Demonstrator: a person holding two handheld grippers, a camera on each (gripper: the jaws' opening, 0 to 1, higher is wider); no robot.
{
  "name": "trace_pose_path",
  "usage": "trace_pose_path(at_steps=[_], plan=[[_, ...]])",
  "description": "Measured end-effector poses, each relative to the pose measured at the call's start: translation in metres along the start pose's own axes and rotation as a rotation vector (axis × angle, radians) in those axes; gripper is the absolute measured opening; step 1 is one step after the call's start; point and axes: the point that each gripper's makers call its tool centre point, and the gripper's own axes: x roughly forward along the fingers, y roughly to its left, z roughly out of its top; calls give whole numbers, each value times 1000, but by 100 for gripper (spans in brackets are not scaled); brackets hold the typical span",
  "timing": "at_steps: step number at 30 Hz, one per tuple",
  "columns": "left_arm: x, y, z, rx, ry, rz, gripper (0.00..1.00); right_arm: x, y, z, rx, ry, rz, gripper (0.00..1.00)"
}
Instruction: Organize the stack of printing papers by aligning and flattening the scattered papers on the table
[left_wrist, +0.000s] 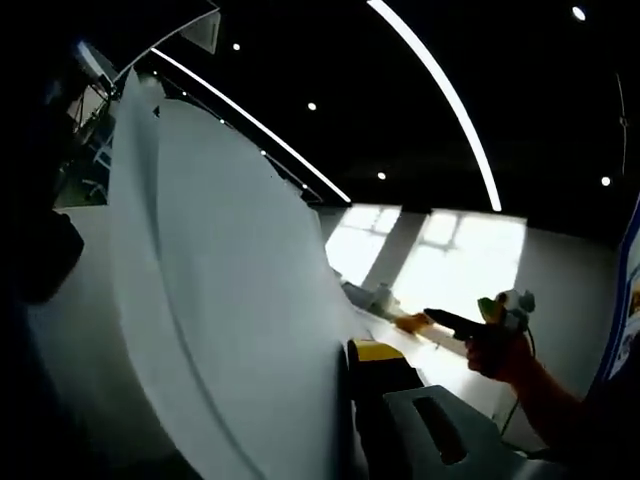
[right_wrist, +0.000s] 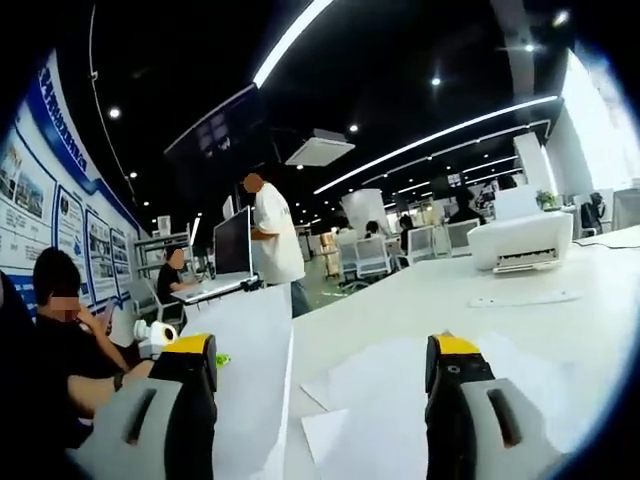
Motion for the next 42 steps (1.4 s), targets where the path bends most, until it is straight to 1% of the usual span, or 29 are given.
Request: trace_pose_path(at_steps=[4,7,13,18,29,36,42], plan=[[-1,1,2,0,-10,3,9,-10,-8,-1,-13,1,-29,81],[-1,1,2,-2,-13,0,9,-21,-16,-2,-3,-9,-51,81],[0,1,1,0,-9,-1,9,-39,-36,-2,23,-30,-103,81],[0,-2,-1,3,-1,-2,9,-52,-50,-4,18,-27,-139,82],[0,-7,-3,5,5,-9,9,-64,-63,-13,-45,22,-201,82],[-1,-8,-3,5,6,-13,9,-69,-70,-20,-46,38,-223,82],[-1,-8,-3,4,9,-14,9,-68,-81,-26,-50,57,-241,82]])
